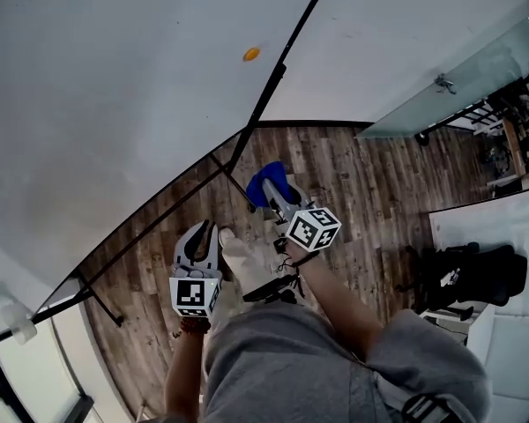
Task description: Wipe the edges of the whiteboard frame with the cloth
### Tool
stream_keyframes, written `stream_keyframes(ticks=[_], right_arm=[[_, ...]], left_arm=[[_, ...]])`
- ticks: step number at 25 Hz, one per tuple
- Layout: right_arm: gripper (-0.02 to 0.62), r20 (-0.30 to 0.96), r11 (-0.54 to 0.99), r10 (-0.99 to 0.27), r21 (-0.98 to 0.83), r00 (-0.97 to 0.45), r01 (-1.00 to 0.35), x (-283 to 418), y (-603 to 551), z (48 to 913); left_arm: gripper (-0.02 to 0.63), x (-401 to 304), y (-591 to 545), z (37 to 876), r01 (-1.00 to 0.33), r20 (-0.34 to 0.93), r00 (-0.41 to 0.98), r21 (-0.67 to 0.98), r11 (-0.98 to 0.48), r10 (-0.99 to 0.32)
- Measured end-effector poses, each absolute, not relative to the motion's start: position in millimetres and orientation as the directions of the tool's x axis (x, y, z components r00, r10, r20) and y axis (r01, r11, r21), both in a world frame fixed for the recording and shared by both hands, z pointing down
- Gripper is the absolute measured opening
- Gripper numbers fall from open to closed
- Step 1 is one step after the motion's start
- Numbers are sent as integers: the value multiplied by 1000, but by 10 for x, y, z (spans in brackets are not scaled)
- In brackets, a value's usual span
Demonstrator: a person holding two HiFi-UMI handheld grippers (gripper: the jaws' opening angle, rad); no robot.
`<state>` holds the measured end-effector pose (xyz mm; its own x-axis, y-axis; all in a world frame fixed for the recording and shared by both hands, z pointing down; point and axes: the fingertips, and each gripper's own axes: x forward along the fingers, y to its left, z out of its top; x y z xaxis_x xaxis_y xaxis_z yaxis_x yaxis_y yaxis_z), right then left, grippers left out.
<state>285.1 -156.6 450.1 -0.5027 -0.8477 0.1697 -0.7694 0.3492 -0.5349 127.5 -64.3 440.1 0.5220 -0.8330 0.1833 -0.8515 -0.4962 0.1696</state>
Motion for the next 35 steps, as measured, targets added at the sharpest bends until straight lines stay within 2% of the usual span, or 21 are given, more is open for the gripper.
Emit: stream_keyframes(ticks=[10, 17, 28, 35], right_arm=[[104, 171, 286, -870, -589, -463, -756, 3443, -2649, 5032], [104, 162, 237, -894, -621, -418, -748, 3732, -3224, 5404], [104, 220, -20, -946, -771, -237, -637, 3706, -3609, 5993], [109, 259, -114, -951, -803, -170, -584, 3644, -3633, 6321]], left_arm=[[52, 1711, -1505, 4546, -845, 312, 524, 74, -530, -792], [52, 1932, -2036, 4460, -855, 262, 512, 57, -516, -818], [52, 1908, -2313, 4564, -843, 307, 525, 57, -535, -794], [52, 1798, -2304, 4566, -832, 312, 538, 50, -552, -783]])
